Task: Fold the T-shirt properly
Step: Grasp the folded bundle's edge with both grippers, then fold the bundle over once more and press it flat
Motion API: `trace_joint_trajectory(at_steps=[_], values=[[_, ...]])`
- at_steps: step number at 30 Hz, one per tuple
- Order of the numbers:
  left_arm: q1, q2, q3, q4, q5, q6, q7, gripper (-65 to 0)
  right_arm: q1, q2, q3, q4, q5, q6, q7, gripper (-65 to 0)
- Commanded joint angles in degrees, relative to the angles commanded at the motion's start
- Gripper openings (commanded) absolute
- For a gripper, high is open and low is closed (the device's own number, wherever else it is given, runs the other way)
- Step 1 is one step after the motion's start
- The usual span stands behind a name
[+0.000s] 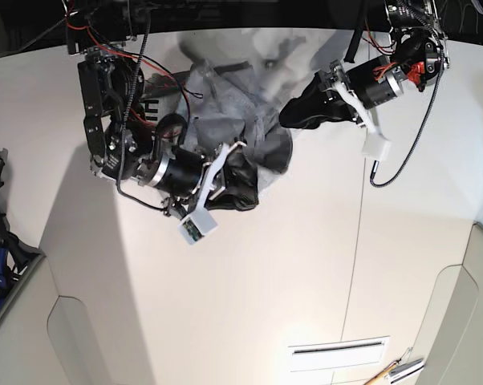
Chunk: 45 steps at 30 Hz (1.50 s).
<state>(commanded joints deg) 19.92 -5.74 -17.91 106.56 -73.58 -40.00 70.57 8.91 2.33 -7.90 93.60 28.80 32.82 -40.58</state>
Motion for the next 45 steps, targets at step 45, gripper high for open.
trace_joint_trajectory(at_steps=[45], values=[[0.09, -2.03, 11.3, 8.79, -6.03, 0.0, 6.62, -55.1, -9.81, 6.08, 7.1, 17.11, -2.95, -0.09, -0.55, -65.0]])
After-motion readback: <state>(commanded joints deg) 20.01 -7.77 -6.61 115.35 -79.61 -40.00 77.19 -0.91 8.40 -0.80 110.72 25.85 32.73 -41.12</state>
